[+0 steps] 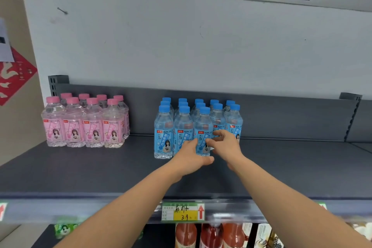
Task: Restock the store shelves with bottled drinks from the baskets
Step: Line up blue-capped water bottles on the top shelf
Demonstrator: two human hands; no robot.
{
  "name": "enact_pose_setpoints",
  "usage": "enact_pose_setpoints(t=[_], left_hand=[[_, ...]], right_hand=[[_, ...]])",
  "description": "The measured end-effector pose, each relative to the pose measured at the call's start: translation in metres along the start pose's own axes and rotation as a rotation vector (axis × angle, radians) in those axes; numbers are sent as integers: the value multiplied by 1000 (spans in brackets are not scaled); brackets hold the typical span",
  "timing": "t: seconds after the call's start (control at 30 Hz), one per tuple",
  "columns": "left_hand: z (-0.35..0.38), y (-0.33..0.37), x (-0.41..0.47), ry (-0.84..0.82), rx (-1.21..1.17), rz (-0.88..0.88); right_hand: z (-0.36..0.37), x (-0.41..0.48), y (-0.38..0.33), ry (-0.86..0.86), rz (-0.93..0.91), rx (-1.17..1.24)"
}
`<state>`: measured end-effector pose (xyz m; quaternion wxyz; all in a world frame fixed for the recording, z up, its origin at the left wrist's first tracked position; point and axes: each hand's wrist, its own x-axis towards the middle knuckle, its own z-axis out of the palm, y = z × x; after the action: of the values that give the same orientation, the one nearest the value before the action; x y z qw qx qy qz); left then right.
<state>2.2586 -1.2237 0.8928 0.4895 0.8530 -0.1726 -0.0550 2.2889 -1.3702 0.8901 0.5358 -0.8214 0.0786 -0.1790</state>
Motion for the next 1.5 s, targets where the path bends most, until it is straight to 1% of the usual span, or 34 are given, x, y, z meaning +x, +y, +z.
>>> enact_pose_setpoints(t=[0.13,0.27,0.43,0.53,0.67,0.83,0.9,1.1,1.37,1.5], left_hand=[[2,2,-10,48,35,10],[12,18,-38,135,298,99],[41,37,-89,195,466,202],[64,40,-122,207,554,240],[96,33,-165,194,686,258],[135,16,-210,90,778,260],[152,8,-226,53,776,268],[205,-8,-271,-74,756,297],[295,-33,-332,-301,777,343],[347,-39,-354,-381,765,345]], right_hand=[[-14,-21,-3,7,-36,-119],[-45,-58,-4,14,-112,-252],[-94,-118,8,54,-179,-390],[-127,-162,26,47,-180,-458],[-164,-219,59,13,-120,-530],[-203,-287,100,-48,10,-605],[-216,-311,116,-61,79,-624],[-246,-377,160,-33,236,-665],[-282,-469,227,-44,474,-739],[-308,-501,267,-75,540,-741]])
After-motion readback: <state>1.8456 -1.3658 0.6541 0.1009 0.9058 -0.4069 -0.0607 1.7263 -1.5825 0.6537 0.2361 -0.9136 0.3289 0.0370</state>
